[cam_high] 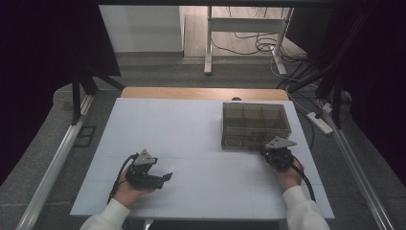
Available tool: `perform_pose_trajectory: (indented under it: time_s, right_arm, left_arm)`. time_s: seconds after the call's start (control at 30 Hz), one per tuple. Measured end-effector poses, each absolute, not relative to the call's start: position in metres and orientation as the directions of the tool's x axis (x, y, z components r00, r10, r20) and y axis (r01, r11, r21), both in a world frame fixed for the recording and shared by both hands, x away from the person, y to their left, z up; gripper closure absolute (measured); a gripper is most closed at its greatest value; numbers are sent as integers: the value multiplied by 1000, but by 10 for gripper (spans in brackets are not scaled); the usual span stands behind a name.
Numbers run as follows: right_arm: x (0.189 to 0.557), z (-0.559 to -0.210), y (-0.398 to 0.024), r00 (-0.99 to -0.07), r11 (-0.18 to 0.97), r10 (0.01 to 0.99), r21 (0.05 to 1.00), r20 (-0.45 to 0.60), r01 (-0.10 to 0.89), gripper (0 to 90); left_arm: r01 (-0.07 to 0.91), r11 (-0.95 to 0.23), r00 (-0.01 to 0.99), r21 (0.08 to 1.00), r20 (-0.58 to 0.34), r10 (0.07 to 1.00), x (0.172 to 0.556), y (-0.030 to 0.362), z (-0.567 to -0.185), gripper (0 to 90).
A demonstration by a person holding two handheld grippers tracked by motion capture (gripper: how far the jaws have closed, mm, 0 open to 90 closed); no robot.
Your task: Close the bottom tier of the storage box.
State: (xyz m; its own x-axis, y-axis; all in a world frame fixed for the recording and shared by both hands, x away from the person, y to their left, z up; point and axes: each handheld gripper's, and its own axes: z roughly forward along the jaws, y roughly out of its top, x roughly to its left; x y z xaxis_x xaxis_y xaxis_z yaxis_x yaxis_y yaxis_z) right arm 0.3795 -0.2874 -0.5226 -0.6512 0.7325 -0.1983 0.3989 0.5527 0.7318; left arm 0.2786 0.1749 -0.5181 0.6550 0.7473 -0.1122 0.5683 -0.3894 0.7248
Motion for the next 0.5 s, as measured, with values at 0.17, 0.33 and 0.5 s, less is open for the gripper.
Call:
perform_pose_trajectory:
  time_s: [0.17,0.33,0.5]
  right_arm:
    - [383,-523,-287,-647,551,737,730,-197,405,895]
    - [387,-523,-286,-641,546,742,734,-198,405,895]
    - [390,-522,-285,-638,543,744,738,-201,401,895]
  left_arm:
    - [567,-392,657,725,-111,746,279,175,-518,164]
    - [568,-388,655,726,-113,747,279,175,-518,163]
    - [568,-389,655,725,-112,747,279,175,-518,163]
